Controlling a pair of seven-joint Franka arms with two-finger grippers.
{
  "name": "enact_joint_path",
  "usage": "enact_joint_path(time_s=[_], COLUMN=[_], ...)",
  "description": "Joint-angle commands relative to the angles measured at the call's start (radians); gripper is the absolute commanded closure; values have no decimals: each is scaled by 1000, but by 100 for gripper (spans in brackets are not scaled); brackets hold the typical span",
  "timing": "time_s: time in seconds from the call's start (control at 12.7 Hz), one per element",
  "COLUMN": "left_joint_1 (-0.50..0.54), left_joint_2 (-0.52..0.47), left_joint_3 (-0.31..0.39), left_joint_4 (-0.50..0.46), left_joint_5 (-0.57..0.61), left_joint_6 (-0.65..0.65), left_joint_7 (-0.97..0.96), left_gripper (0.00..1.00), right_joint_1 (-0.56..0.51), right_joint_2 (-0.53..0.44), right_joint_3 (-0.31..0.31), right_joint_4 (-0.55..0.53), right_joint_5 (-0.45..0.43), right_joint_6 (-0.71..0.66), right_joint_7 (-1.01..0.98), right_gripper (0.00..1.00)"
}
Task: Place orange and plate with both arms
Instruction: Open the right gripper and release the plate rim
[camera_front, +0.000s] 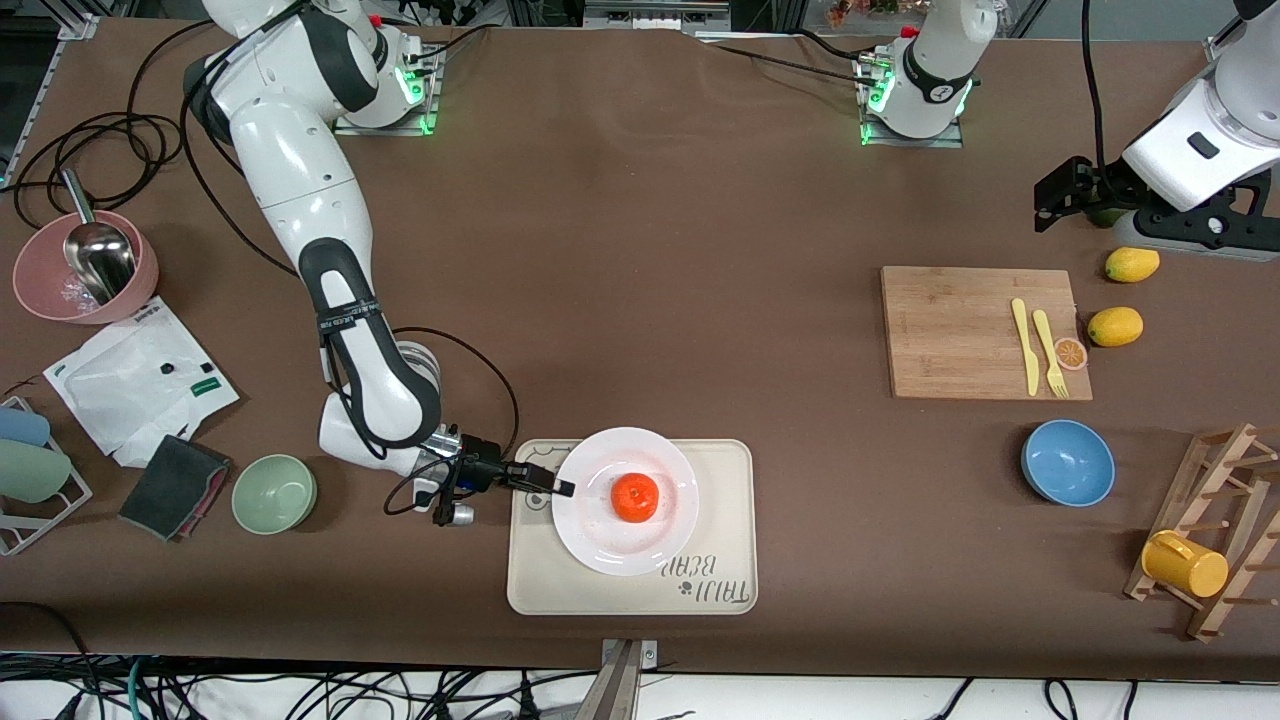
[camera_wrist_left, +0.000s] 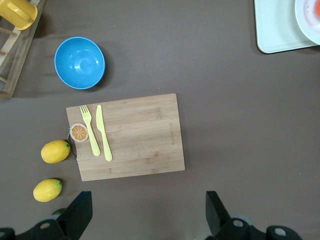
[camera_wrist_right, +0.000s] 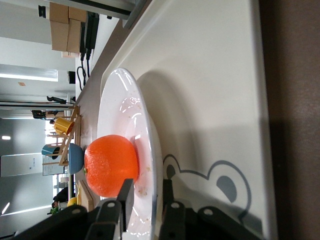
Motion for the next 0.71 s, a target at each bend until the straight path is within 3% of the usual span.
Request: enact_joint_path(time_s=[0.0, 0.63], left_joint_1=[-3, -3], left_joint_2=[5, 5], left_joint_3=[-1, -1], left_joint_4=[18, 18], left_joint_5=[-11, -11], left_joint_6=[-15, -15], left_joint_7=[-10, -10], left_gripper=[0, 0], right_joint_1=[6, -1], right_joint_2=[10, -219], right_joint_3=[-8, -6], right_joint_4=[31, -170], right_joint_5=[-43, -278], right_joint_6=[-10, -9], right_joint_7=[28, 123], right_gripper=[53, 47])
